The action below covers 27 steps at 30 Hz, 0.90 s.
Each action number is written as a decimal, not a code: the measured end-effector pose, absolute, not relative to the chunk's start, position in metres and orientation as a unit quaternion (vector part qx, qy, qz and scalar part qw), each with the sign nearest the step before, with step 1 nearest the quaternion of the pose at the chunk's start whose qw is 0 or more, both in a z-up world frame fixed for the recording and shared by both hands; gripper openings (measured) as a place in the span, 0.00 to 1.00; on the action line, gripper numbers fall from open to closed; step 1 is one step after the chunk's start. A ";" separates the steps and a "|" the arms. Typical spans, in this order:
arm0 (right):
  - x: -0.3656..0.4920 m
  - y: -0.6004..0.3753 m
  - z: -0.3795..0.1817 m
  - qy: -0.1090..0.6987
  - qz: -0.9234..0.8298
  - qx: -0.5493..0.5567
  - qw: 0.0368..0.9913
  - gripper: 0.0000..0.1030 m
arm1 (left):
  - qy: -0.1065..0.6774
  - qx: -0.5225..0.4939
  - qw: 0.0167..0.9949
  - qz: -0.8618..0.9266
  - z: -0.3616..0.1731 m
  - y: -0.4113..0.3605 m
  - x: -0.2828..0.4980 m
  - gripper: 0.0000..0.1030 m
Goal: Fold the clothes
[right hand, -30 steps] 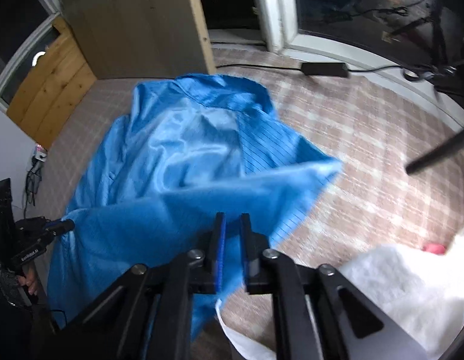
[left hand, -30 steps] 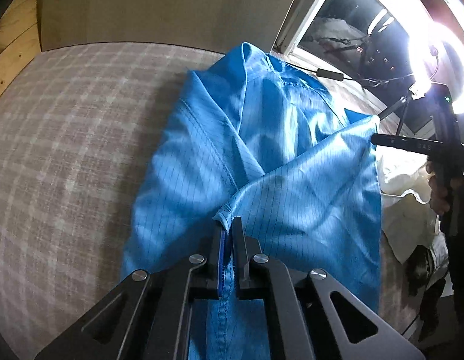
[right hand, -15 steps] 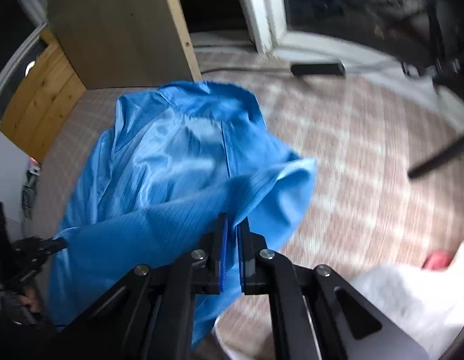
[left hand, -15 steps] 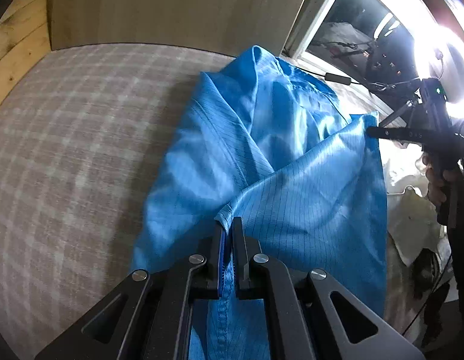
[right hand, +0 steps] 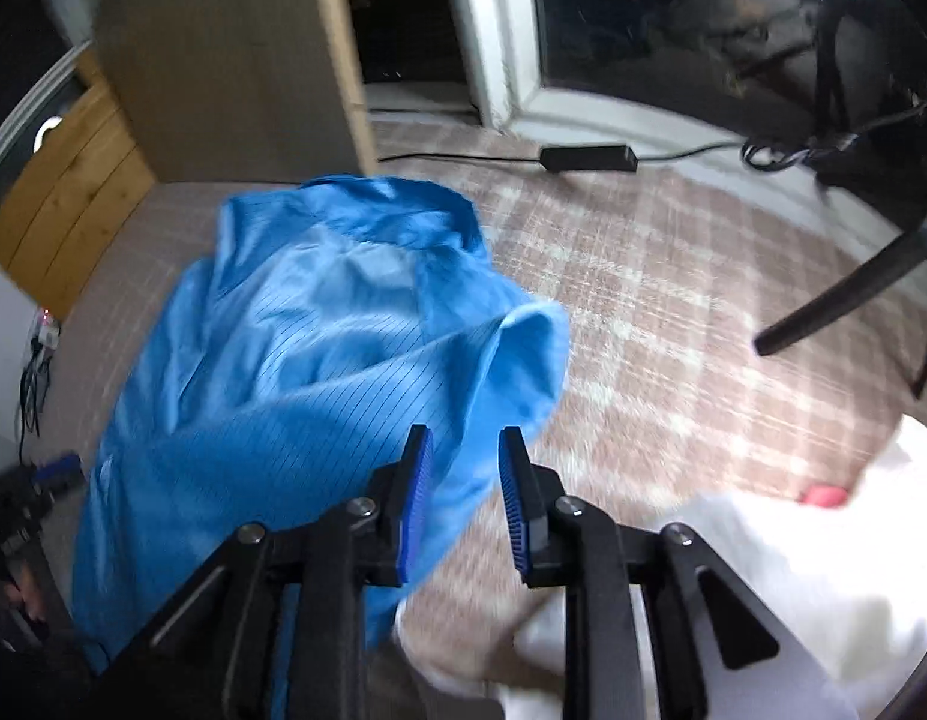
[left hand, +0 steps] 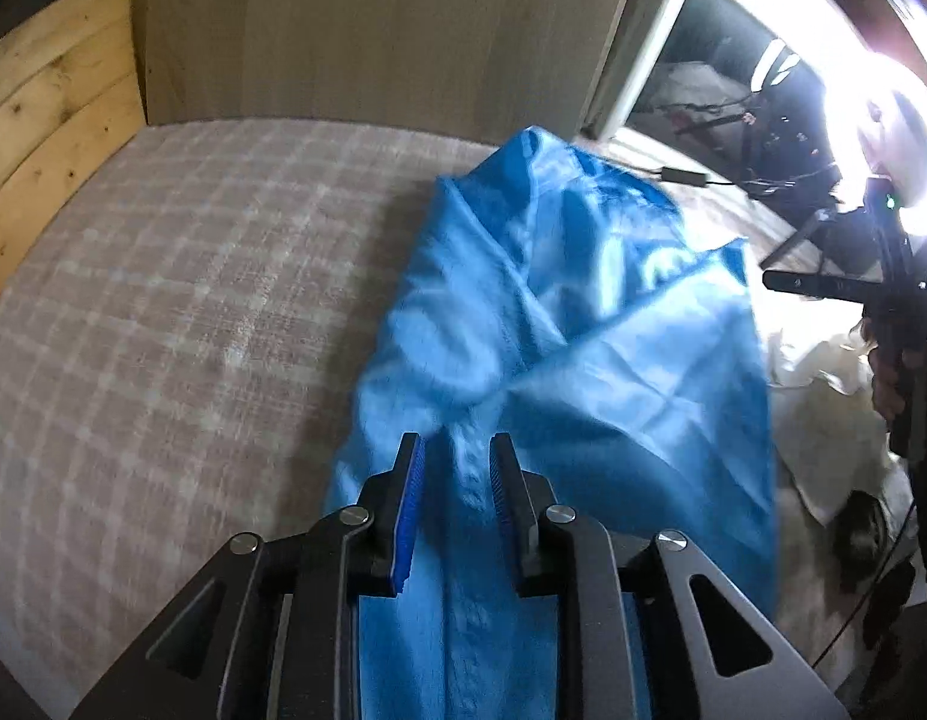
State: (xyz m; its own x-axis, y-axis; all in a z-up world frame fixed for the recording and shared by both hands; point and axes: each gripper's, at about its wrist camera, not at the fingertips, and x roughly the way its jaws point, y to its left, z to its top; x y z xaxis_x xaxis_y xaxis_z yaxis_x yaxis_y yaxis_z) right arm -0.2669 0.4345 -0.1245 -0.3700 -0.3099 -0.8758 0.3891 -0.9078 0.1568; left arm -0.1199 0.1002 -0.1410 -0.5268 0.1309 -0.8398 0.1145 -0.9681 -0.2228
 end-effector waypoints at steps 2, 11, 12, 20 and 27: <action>-0.245 0.426 -0.123 0.045 -0.821 0.516 0.240 0.22 | -0.128 -0.485 0.029 0.865 -0.136 0.113 -0.108 0.28; -0.203 0.355 -0.170 0.164 -0.799 0.505 0.284 0.22 | -0.077 -0.524 0.055 0.847 -0.181 0.166 -0.108 0.29; -0.206 0.351 -0.175 0.176 -0.801 0.500 0.278 0.22 | -0.075 -0.528 0.042 0.845 -0.186 0.163 -0.108 0.29; -0.213 0.373 -0.159 0.146 -0.815 0.493 0.267 0.22 | -0.093 -0.510 -0.017 0.855 -0.162 0.123 -0.071 0.28; -0.163 0.413 -0.125 0.093 -0.812 0.503 0.281 0.22 | -0.108 -0.487 -0.035 0.866 -0.125 0.107 0.017 0.34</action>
State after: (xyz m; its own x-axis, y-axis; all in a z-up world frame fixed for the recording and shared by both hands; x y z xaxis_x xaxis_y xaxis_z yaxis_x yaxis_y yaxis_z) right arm -0.1627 0.4134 -0.1245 -0.3361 -0.3620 -0.8695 0.5500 -0.8249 0.1308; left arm 0.0168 0.1071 -0.1252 -0.5236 0.0448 -0.8508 0.1651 -0.9744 -0.1529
